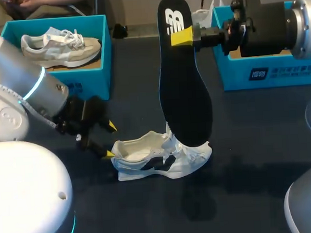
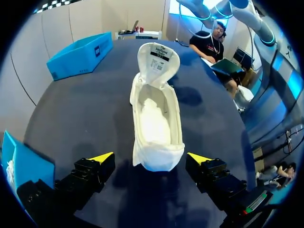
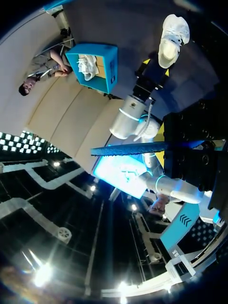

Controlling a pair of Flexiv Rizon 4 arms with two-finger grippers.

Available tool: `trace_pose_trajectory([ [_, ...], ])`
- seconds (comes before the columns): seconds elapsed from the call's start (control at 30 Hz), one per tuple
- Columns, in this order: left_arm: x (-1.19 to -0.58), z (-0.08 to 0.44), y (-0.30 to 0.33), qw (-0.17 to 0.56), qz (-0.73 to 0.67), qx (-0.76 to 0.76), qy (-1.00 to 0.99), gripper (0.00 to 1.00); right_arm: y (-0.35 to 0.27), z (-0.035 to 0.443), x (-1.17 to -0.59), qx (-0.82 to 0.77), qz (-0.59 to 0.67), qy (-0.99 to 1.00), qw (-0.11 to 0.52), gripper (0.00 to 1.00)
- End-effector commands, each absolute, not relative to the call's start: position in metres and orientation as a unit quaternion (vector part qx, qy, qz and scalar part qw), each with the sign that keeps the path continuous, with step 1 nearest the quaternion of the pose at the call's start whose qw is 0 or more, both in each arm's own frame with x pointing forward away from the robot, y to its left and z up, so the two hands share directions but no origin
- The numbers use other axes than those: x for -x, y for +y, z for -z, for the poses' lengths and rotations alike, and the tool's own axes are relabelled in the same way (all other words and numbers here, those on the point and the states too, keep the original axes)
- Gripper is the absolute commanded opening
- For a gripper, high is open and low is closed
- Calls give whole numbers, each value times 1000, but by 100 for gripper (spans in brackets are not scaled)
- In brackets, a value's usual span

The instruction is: Take the shoe out of the shoebox, open the shoe tongue, remove and reinsert the insole, then place the shoe into the shoebox

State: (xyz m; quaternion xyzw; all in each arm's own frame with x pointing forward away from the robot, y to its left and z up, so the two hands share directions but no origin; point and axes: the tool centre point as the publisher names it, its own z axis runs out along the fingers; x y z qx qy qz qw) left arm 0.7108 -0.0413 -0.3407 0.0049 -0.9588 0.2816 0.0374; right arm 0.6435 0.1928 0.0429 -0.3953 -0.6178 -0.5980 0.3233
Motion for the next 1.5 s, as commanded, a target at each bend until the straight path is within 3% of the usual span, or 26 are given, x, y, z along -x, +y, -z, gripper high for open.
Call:
trace_pose_trajectory([
  [0.03,-718,332,-48,54,-191,2,-980,100,196,-42,-644,397,597,-618,323,0],
  [0.63,-711,324,-63,71,-57,26,-995,100,196,-42,-644,397,597,-618,323,0],
  [1.5,-699,310,-65,51,-68,28,-996,100,196,-42,-644,397,597,-618,323,0],
])
